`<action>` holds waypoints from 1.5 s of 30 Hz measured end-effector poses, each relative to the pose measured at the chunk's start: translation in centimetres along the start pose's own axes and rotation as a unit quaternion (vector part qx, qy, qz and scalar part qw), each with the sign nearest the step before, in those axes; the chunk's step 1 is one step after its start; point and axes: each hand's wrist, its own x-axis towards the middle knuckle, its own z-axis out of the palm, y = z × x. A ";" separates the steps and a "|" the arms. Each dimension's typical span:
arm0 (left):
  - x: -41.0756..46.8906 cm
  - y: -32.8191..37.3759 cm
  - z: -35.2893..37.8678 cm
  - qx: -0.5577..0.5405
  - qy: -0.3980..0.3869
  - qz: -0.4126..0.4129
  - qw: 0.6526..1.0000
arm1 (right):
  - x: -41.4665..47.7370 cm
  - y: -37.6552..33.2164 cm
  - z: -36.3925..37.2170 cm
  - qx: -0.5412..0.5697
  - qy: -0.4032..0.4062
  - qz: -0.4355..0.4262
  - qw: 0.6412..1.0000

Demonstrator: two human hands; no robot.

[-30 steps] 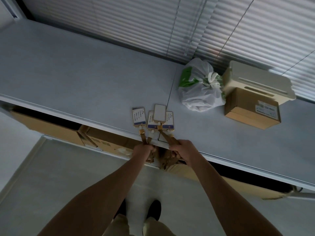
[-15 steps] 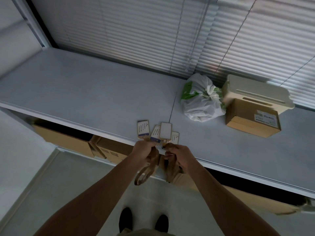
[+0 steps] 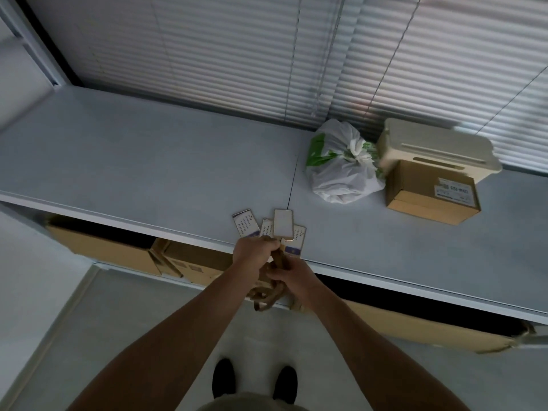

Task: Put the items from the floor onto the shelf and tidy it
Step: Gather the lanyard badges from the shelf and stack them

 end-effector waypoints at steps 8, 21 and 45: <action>1.6 0.9 -2.3 0.113 -0.007 0.127 0.985 | -3.3 -8.8 -2.9 -0.166 0.039 -0.007 0.985; -1.6 3.5 -2.7 -0.258 -0.443 -0.030 0.858 | -11.2 -21.6 -5.9 -0.100 -0.117 0.006 0.988; -7.0 -2.8 -3.2 -0.184 -0.511 -0.062 0.837 | -7.7 -9.7 -7.9 -0.306 0.088 -0.070 0.945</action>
